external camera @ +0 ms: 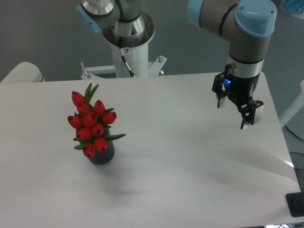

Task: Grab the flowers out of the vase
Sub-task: 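Move the open gripper toward the red tulip bouquet in the black vase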

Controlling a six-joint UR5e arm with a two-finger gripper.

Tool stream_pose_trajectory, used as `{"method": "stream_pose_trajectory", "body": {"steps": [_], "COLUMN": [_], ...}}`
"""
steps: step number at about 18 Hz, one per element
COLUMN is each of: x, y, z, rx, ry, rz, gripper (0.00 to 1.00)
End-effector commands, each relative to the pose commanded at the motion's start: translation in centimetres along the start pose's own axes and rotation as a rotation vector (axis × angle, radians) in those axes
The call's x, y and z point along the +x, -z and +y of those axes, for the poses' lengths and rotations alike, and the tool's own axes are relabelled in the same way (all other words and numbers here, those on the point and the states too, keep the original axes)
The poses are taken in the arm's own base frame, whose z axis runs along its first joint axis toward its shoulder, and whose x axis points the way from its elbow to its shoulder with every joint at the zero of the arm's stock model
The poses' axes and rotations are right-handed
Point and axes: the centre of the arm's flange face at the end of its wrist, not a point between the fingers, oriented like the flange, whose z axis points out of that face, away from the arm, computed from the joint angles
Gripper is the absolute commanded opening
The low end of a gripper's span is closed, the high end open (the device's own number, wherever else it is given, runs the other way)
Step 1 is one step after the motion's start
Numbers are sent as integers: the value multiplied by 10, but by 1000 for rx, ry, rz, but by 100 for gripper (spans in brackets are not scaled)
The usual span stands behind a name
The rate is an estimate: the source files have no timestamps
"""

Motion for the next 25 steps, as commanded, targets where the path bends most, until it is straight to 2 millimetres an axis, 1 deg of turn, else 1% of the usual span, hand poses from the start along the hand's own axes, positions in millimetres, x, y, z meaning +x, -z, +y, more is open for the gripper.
{"method": "stream_pose_trajectory", "body": {"steps": [4,5,6,7,9,11,13,14,17,19,22,23,25], "x": [4,8,14,22,34,41,50,59,77,92,98,99,102], "y": [2,2,5,4,3,4,1,3,-1,-1,-9,-12,-18], "z": [-9,-11,-14,-18,-35,-62,-85,-95,-119,-130,-140,-140,-132], "rx": [1,5,7,13,32,73,82,88,133,218,389,407,411], "ry": [-11,-12,-12,-15,30,108,126,133,180,237,304,306,318], "rz": [4,12,13,20,27,30,45,49,76,99,135,142,153], "gripper": [100,100,100,100,100,100,100,100,100,100,100,100,100]}}
